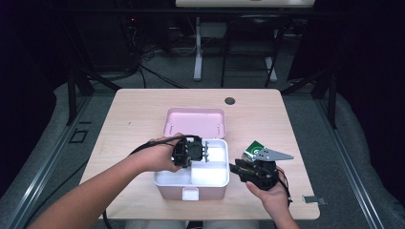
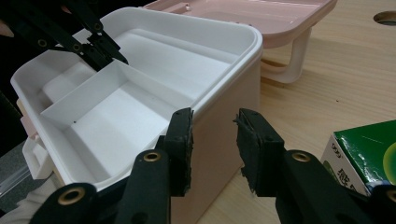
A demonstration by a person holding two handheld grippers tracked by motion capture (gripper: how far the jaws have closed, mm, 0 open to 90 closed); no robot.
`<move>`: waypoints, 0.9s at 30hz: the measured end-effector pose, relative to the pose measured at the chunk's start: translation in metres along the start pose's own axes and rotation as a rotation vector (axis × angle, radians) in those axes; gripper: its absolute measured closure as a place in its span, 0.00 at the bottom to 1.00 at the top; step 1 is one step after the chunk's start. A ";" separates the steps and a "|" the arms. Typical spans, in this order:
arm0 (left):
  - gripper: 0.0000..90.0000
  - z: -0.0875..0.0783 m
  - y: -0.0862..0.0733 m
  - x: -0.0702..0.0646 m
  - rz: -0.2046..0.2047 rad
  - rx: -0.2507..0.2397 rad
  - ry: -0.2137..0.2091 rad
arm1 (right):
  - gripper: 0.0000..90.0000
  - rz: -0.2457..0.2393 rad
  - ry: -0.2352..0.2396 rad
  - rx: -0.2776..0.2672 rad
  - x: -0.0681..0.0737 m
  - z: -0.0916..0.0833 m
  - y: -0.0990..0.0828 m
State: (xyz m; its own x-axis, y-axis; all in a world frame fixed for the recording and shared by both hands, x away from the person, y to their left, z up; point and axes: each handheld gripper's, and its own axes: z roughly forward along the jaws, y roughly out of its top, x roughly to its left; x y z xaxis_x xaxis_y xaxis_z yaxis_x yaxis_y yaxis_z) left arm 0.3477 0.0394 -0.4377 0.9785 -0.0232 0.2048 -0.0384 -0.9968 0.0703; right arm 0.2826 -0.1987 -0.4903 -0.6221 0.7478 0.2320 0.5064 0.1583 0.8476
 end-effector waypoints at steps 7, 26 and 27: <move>0.98 -0.009 -0.001 0.000 0.007 -0.005 0.020 | 0.73 0.008 -0.004 -0.008 -0.002 -0.002 0.000; 0.99 -0.051 -0.043 0.016 -0.203 -0.053 0.018 | 0.72 0.021 -0.007 -0.014 -0.005 -0.003 0.000; 0.99 -0.052 -0.048 0.018 -0.220 -0.045 0.009 | 0.72 0.021 -0.008 -0.014 -0.005 -0.003 0.000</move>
State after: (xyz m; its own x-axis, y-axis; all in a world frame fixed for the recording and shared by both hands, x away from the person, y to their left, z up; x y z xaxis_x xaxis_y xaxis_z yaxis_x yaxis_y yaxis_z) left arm 0.3565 0.0906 -0.3872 0.9625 0.1956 0.1882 0.1669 -0.9733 0.1578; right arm 0.2838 -0.2039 -0.4901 -0.6064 0.7560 0.2465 0.5113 0.1332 0.8490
